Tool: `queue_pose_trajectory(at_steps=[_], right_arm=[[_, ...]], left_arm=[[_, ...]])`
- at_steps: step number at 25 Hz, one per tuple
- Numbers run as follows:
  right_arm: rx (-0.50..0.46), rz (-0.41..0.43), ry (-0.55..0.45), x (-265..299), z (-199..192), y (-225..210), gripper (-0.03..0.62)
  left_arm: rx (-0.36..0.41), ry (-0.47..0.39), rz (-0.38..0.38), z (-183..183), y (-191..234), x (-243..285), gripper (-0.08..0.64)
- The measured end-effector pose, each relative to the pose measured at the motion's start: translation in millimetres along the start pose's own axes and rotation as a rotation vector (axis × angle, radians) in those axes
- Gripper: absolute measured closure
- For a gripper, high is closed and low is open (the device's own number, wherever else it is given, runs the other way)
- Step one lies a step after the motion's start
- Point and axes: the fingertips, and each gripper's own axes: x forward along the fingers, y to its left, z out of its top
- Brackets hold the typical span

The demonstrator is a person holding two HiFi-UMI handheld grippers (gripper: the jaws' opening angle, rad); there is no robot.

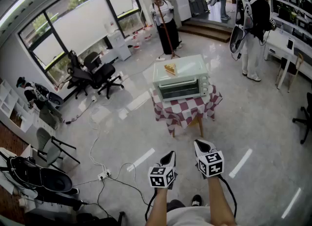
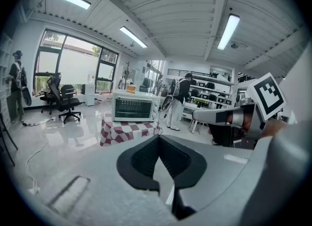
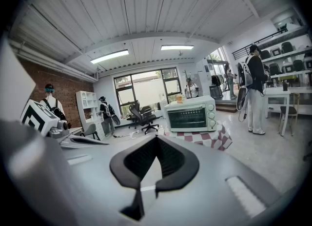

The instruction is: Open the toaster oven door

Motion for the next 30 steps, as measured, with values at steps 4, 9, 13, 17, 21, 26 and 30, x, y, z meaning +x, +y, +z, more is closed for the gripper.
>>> queue_pose_trajectory(at_steps=[4, 9, 13, 17, 21, 26, 30], right_arm=[[-0.008, -0.003, -0.011, 3.9, 13.6, -5.9, 0.591], [-0.006, -0.012, -0.041, 2.2, 21.4, -12.8, 0.590], [0.014, 0.006, -0.084, -0.2, 23.1, -12.9, 0.591], [0.044, 0.021, -0.088, -2.4, 23.6, -15.8, 0.591], [0.101, 0.073, -0.137, -1.3, 34.4, -15.6, 0.591], [0.067, 0.109, -0.162, 9.1, 45.6, -9.1, 0.589], [0.074, 0.113, -0.151, 24.7, 46.0, -18.5, 0.589]], left_arm=[[0.001, -0.052, -0.005, 18.8, 2.2, -7.6, 0.557], [-0.015, -0.099, -0.002, 29.4, 11.1, -21.0, 0.557], [-0.001, -0.153, 0.051, 36.3, 28.5, -34.8, 0.557], [0.057, -0.152, 0.064, 45.2, 29.4, -43.4, 0.555], [0.225, -0.035, 0.096, 37.7, 23.7, -39.5, 0.554], [0.246, -0.044, 0.065, 44.4, 28.0, -26.5, 0.555], [0.234, -0.170, 0.032, 67.4, 32.4, -12.3, 0.555]])
